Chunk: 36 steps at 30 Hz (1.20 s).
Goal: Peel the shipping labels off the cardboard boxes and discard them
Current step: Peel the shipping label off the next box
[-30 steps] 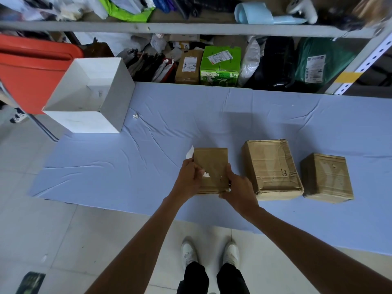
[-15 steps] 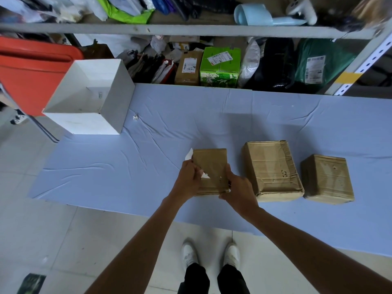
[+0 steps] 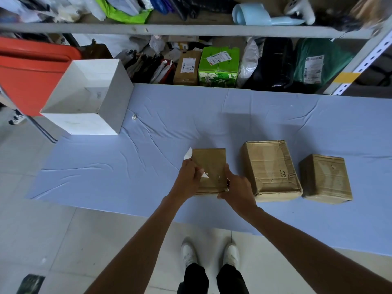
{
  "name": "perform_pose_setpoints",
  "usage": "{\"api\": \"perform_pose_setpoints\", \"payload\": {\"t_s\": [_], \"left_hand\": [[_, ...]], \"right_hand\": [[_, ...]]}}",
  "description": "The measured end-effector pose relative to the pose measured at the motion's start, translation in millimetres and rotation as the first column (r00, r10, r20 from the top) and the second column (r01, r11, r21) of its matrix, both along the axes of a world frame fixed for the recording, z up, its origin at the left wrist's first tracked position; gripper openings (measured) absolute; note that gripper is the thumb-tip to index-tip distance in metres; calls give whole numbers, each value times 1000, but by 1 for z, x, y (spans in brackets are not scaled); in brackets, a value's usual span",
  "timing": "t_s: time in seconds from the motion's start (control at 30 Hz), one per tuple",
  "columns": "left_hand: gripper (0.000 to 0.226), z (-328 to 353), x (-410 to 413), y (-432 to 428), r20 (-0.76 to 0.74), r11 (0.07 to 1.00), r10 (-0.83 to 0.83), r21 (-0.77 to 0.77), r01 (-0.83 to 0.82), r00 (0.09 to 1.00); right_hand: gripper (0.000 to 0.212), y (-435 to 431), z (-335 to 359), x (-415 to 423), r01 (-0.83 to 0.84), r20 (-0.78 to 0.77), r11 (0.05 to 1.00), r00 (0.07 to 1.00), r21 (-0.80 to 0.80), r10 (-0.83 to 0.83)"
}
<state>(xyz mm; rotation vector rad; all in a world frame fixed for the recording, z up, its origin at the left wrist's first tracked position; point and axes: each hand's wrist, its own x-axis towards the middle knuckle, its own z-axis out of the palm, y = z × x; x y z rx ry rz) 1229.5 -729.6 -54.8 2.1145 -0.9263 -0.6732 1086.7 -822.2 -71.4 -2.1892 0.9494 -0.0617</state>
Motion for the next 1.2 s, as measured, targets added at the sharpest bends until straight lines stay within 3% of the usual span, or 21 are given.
{"api": "perform_pose_setpoints", "payload": {"t_s": [0.17,0.37,0.6,0.87,1.2], "left_hand": [[16,-2,0,-2,17,999,38,37,-39,999],[36,-7,4,-5,-4,997,44,67,-44,999],[10,2,0,-4,-67,993,89,87,-83,994],[16,9,0,1,-176,997,77,15,-75,981],[20,19,-1,-8,-135,998,32,48,-26,990]], "right_hand": [[100,0,3,0,-5,7,1000,1000,-7,5],[99,0,6,2,-28,32,999,999,-24,29],[101,-1,4,3,-19,-6,999,1000,-34,18],[100,-1,6,2,-23,-17,999,1000,-30,23],[97,-3,2,2,-16,-5,1000,1000,-7,16]]}}
